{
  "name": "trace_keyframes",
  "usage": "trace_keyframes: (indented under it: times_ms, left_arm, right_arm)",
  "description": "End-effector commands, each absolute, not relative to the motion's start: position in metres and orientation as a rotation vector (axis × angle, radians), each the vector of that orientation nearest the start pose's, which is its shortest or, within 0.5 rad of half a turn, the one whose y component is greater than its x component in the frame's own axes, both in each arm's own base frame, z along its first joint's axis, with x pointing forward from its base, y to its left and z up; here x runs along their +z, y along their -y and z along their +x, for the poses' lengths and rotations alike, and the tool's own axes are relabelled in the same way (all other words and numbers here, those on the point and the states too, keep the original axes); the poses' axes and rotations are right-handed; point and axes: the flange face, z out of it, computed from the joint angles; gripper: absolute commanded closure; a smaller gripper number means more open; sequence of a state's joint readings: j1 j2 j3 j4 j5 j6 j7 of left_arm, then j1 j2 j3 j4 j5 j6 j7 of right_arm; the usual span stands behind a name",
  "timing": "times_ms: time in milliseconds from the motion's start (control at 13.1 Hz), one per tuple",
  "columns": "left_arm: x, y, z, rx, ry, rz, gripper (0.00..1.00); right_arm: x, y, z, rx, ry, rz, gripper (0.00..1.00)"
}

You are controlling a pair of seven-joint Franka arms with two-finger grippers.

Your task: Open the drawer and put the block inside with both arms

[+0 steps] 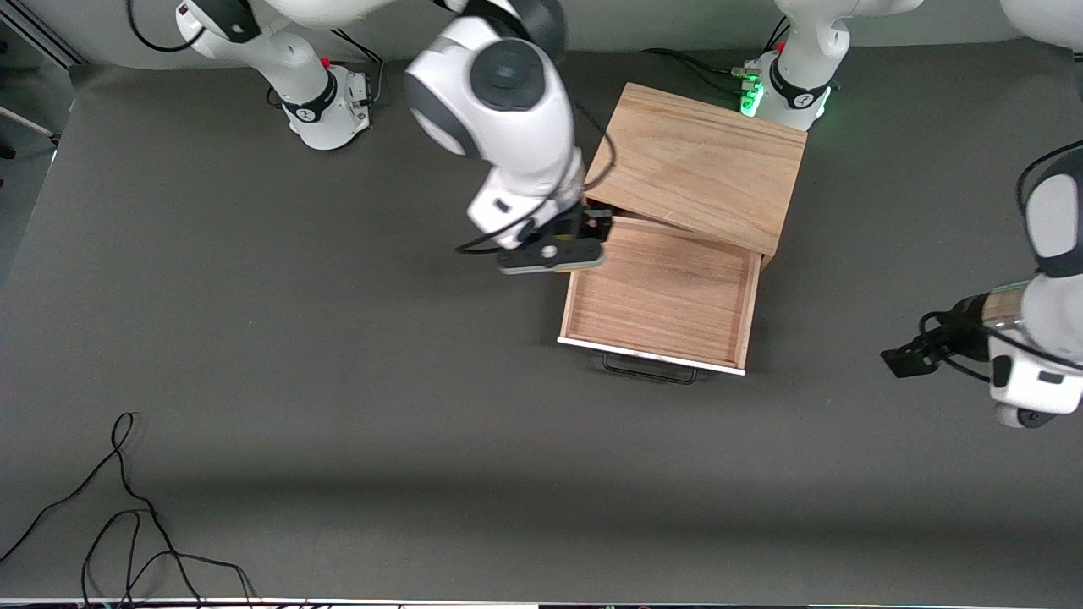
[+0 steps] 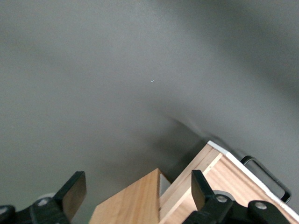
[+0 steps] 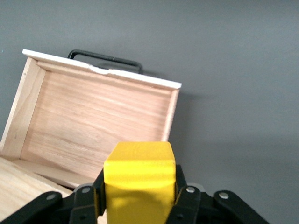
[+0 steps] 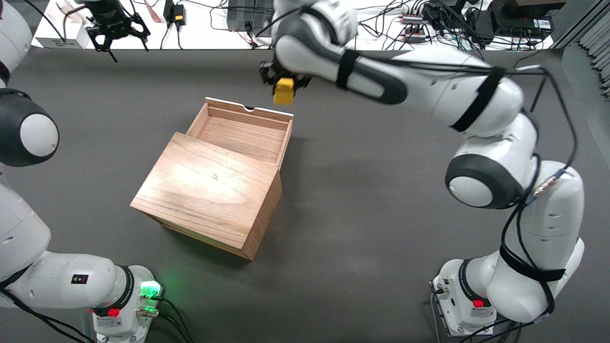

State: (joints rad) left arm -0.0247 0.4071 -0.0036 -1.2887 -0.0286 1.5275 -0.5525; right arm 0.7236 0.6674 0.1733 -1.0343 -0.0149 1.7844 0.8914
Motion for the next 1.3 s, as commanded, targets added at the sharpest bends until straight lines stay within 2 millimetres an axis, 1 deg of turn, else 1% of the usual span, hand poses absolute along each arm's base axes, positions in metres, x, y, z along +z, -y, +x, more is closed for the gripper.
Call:
trace_keyframes:
  times_ms: [0,76,153,229,306,459,535,612,688,765,918,1071,1147,1224]
  left_arm:
    - [0.517,0.019,0.642,0.287,0.663,-3.041,0.0]
    - [0.519,0.016,0.641,0.285,0.644,-3.047,0.0]
    - [0.521,0.013,0.64,0.28,0.644,-3.048,0.0]
    - [0.522,0.012,0.64,0.278,0.619,-3.056,0.0]
    - [0.523,0.011,0.64,0.27,0.592,-3.055,0.0]
    - [0.525,0.016,0.639,0.249,0.556,-3.027,0.0]
    - [0.528,0.015,0.638,0.241,0.556,-3.028,0.0]
    - [0.529,0.014,0.638,0.24,0.54,-3.032,0.0]
    - [0.532,0.013,0.637,0.237,0.5,-3.044,0.0]
    - [0.533,0.013,0.636,0.235,0.495,-3.046,0.0]
    - [0.537,0.016,0.634,0.217,0.465,-3.055,0.0]
    - [0.54,0.016,0.63,0.207,0.367,-3.074,0.0]
    - [0.541,0.016,0.63,0.205,0.36,-3.076,0.0]
    - [0.541,0.015,0.63,0.205,0.36,-3.076,0.0]
  right_arm:
    - [0.413,-0.597,0.486,-0.025,-0.158,-3.006,0.58]
    - [0.392,-0.612,0.477,-0.054,-0.176,-3.016,0.58]
    - [0.37,-0.62,0.475,-0.066,-0.225,-3.017,0.58]
    - [0.355,-0.627,0.471,-0.065,-0.255,-3.011,0.58]
    - [0.343,-0.629,0.47,-0.056,-0.268,-3.015,0.56]
    - [0.316,-0.629,0.469,-0.022,-0.302,-3.039,0.55]
    - [0.313,-0.629,0.468,-0.01,-0.315,-3.038,0.53]
    - [0.308,-0.629,0.468,0.0,-0.324,-3.041,0.38]
    - [0.306,-0.629,0.468,0.007,-0.353,-3.041,0.17]
    - [0.305,-0.629,0.468,0.008,-0.372,-3.039,0.0]
    - [0.307,-0.631,0.465,0.008,-0.382,-3.034,0.0]
    - [0.309,-0.631,0.466,0.0,-0.38,-3.034,0.0]
    - [0.312,-0.631,0.467,-0.004,-0.377,-3.031,0.0]
    - [0.319,-0.631,0.469,-0.013,-0.374,-3.022,0.0]
